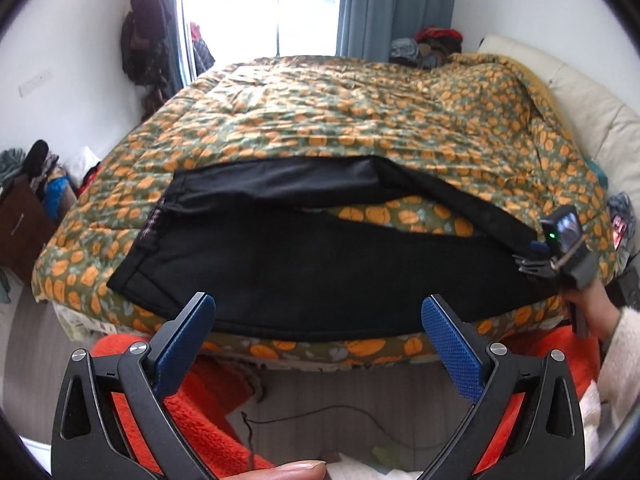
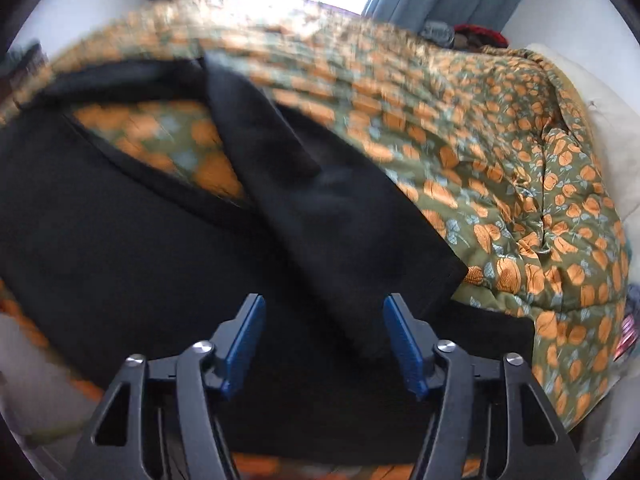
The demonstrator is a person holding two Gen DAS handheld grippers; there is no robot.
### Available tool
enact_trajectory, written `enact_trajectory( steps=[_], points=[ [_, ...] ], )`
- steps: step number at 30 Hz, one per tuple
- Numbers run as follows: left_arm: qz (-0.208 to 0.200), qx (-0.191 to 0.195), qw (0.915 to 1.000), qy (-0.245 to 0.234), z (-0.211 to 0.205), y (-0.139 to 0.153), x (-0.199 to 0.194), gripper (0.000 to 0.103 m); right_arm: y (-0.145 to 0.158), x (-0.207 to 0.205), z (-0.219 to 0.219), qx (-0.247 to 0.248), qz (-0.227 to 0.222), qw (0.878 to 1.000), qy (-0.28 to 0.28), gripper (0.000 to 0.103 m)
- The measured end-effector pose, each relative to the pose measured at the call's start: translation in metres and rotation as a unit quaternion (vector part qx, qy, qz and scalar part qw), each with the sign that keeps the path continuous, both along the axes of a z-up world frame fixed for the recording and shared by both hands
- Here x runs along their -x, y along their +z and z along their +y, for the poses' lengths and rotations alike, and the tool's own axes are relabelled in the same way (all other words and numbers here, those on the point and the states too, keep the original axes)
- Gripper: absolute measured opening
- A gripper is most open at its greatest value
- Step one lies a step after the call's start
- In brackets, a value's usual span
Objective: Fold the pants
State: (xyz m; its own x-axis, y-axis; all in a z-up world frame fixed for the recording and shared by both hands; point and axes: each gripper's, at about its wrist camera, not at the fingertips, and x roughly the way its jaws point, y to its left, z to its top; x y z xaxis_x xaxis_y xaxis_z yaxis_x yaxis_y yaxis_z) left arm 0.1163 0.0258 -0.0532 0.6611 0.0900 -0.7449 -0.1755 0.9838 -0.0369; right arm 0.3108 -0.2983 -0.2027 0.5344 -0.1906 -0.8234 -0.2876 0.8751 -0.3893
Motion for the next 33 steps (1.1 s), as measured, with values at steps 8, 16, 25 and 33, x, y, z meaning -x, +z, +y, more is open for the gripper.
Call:
enact_trajectory(
  steps=[8,16,25,33],
  points=[
    [0.034,0.0,0.9993,0.015,0.011,-0.022,-0.008,0.103,0.045,-0.025,-0.02,0.02,-0.061,0.998,-0.001,0.006],
    [0.071,0.011,0.9974,0.003,0.002,-0.04,-0.029,0.103,0.099,-0.07,0.004,0.077,-0.025,0.991,0.106,0.005],
    [0.071,0.02,0.9973,0.007,-0.001,-0.041,-0.025,0.103,0.135,-0.27,-0.104,0.118,-0.074,0.982,-0.125,0.076],
    [0.125,0.03,0.9916,-0.015,-0.012,-0.072,-0.055,0.103,0.029,-0.231,-0.161,-0.272,-0.003,0.936,-0.224,0.051]
  ],
)
